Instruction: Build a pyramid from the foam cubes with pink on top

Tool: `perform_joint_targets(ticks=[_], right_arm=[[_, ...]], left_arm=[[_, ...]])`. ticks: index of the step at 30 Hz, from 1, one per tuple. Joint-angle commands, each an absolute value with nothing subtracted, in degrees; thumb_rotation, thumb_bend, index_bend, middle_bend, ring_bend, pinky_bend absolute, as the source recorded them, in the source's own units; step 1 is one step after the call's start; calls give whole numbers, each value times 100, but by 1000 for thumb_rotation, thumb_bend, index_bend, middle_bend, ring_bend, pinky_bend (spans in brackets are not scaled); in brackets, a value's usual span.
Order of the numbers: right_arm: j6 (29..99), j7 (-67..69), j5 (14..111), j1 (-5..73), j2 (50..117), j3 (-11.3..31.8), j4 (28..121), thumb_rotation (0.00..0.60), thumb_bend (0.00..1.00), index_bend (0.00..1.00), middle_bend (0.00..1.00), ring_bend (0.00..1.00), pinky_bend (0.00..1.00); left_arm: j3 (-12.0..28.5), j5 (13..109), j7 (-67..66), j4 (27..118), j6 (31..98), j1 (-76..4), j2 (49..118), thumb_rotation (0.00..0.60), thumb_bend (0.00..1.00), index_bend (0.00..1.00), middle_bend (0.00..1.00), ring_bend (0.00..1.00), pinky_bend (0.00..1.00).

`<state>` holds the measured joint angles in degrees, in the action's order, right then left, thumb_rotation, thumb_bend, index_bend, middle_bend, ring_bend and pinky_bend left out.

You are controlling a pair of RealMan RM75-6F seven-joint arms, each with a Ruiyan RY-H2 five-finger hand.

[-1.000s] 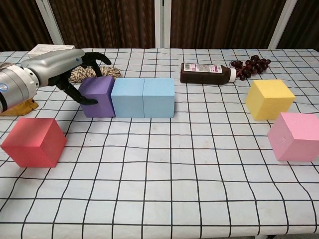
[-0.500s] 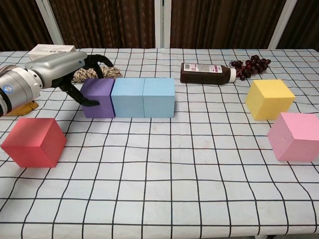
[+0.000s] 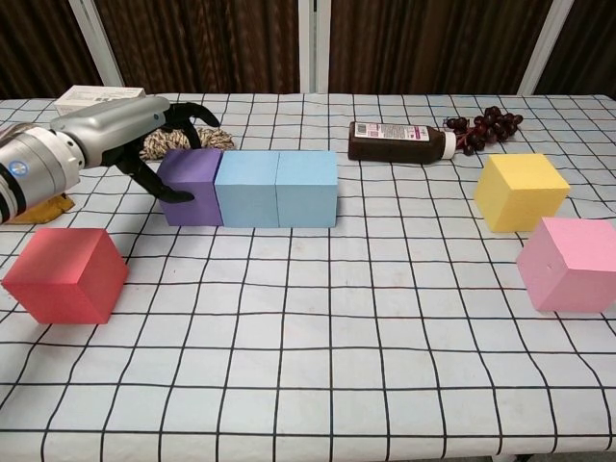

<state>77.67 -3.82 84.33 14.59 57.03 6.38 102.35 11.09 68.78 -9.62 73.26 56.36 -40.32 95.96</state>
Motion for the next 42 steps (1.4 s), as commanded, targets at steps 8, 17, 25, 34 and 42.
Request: perform_joint_targets(ticks=[8, 17, 25, 34, 42], right_arm=[[7752, -369, 8417, 1445, 5685, 634, 10227, 600, 0, 0, 63, 0, 0], [7711, -373, 8403, 1449, 5689, 627, 10211, 600, 0, 0, 64, 0, 0], [7722, -389, 8398, 1438, 5699, 628, 10209, 600, 0, 0, 63, 0, 0], [7720, -395, 8388, 1433, 5705, 632, 10203, 600, 0, 0, 63, 0, 0], [7681, -376, 8361, 1443, 5728, 634, 10167, 600, 0, 0, 62, 0, 0]], left_arm=[[1121, 6855, -900, 7321, 5636, -4030, 9619, 600, 206, 162, 412, 113, 160], [1116, 6879, -869, 7299, 5636, -4039, 9621, 600, 207, 163, 399, 113, 160], [1081, 6904, -839, 7235, 5653, -4017, 9659, 600, 195, 162, 365, 114, 160], [1046, 6972, -762, 7209, 5638, -4009, 9649, 600, 153, 158, 276, 113, 160], [1057, 6974, -720, 7189, 5595, -4026, 9650, 600, 126, 147, 215, 113, 161]])
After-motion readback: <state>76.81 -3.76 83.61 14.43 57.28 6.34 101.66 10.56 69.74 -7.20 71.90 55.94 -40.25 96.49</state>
